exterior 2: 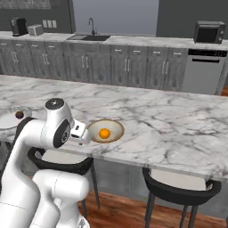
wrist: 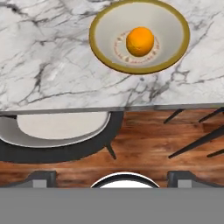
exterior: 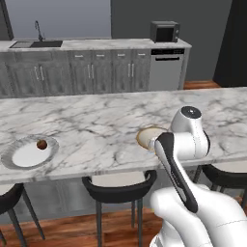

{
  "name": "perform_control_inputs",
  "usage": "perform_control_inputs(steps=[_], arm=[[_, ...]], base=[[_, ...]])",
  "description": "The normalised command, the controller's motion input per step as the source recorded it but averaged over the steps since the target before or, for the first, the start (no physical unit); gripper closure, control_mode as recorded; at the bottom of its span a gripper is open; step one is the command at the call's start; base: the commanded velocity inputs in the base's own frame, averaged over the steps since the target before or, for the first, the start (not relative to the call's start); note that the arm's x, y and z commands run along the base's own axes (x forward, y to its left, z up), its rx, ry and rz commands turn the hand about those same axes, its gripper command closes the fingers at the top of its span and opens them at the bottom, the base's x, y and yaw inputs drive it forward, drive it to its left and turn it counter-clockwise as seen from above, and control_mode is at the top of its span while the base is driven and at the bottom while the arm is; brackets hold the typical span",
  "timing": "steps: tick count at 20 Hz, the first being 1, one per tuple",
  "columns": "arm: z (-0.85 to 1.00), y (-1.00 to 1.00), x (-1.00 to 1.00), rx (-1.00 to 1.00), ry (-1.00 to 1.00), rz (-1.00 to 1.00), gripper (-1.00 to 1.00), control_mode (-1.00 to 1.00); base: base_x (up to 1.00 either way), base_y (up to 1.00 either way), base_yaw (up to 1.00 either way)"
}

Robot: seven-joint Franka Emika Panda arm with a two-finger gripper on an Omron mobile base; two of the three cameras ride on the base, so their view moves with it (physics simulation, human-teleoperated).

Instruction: Take the fruits from the plate on the dining counter and place two fruits in each bowl.

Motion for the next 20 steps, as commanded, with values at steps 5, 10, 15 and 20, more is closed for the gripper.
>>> perform_control_inputs(steps=[5, 10, 15, 20], arm=[[0.0, 0.0, 0.0, 0.0, 0.0, 0.0, -1.0, 1.0], [0.0, 0.0, 0.0, 0.0, 0.0, 0.0, -1.0, 1.0], [0.0, 0.0, 0.0, 0.0, 0.0, 0.0, -1.0, 1.0], [0.0, 0.0, 0.0, 0.0, 0.0, 0.0, -1.0, 1.0]], base=[[-0.53, 0.76, 0.1], [-0.11, 0.75, 0.1], [0.42, 0.57, 0.0], [0.99, 0.11, -0.03]])
